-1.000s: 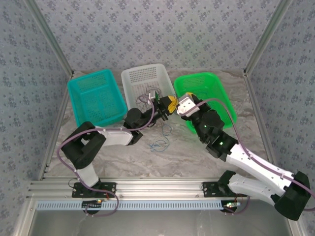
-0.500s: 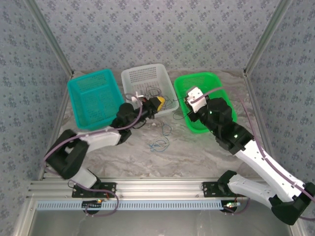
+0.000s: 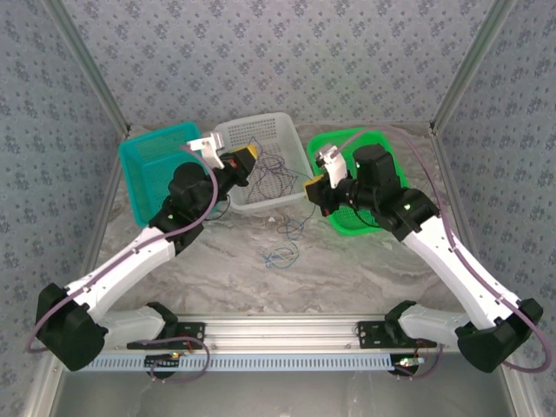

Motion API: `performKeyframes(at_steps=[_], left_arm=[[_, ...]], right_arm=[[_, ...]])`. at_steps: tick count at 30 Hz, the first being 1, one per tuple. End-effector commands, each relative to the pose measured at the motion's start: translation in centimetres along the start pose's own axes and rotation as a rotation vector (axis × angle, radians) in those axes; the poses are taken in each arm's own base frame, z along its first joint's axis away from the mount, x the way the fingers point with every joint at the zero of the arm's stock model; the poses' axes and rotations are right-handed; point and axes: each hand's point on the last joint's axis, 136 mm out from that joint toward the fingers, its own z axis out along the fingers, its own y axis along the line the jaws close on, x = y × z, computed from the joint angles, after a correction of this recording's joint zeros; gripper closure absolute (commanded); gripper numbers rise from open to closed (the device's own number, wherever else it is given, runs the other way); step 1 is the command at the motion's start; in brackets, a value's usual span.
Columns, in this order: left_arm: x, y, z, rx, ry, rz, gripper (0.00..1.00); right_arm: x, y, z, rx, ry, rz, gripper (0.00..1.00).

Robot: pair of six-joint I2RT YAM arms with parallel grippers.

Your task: Untangle the cables

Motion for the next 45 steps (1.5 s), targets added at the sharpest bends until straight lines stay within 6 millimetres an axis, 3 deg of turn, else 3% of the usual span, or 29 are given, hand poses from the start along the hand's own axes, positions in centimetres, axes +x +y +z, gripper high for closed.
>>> performKeyframes(at_steps=[1, 5, 9, 13, 16, 17, 18, 21, 23, 27, 34, 39, 42, 43, 45], left_arm=[[-1.2, 2.4, 0.3, -0.101, -0.032, 0.245, 1.0], [-2.3, 2.7, 2.0, -0.099, -0.033, 0.366, 1.0], [-3.6, 4.2, 3.8, -0.152, -0.052, 0.469, 1.0], [-4.2, 5.4, 5.3, -0.184, -0.047, 0.525, 1.0], [-4.2, 5.8, 6.1, -0.21, -0.009, 0.536, 0.74], [-4.2, 5.9, 6.1, -0.219, -0.004, 0.533, 0.56], [-4.2, 6.0, 5.9, -0.224, -0.004, 0.534, 0.45], [-4.4, 6.3, 5.0, -0.248, -0.01, 0.54, 0.24], [-4.3, 6.4, 4.1, -0.261, -0.012, 0.542, 0.17], [-3.7, 7.1, 1.8, -0.284, -0.003, 0.533, 0.15], [-1.7, 8.5, -3.6, -0.316, -0.018, 0.415, 0.13], [0.7, 10.2, -6.5, -0.356, 0.022, 0.335, 0.13], [2.3, 11.1, -8.0, -0.376, 0.058, 0.293, 0.12], [2.9, 11.5, -8.5, -0.382, 0.071, 0.279, 0.12], [3.9, 11.8, -9.0, -0.379, 0.093, 0.258, 0.12]], right_arm=[[-3.0, 1.1, -1.4, -0.094, -0.049, 0.085, 1.0], [-5.1, 0.9, -0.7, -0.107, -0.039, 0.074, 1.0], [-5.7, 0.3, 0.9, -0.137, 0.022, 0.084, 1.0], [-6.0, -1.9, 3.0, -0.101, 0.043, 0.091, 1.0], [-6.9, -5.2, 4.7, -0.003, 0.019, 0.104, 1.0], [-7.0, -6.4, 5.4, 0.033, 0.017, 0.12, 1.0], [-7.6, -7.7, 6.0, 0.064, -0.006, 0.131, 1.0], [-8.4, -10.8, 8.0, 0.126, -0.044, 0.18, 1.0], [-9.0, -12.0, 9.4, 0.13, -0.059, 0.204, 1.0], [-9.6, -12.7, 12.1, 0.094, -0.049, 0.227, 1.0], [-9.0, -14.3, 15.9, 0.103, -0.018, 0.247, 1.0], [-5.9, -16.7, 19.8, 0.137, 0.099, 0.305, 1.0], [-2.1, -17.8, 21.7, 0.167, 0.232, 0.367, 0.85], [-1.0, -17.9, 22.2, 0.171, 0.265, 0.376, 0.75], [0.5, -17.9, 22.6, 0.179, 0.314, 0.377, 0.39]])
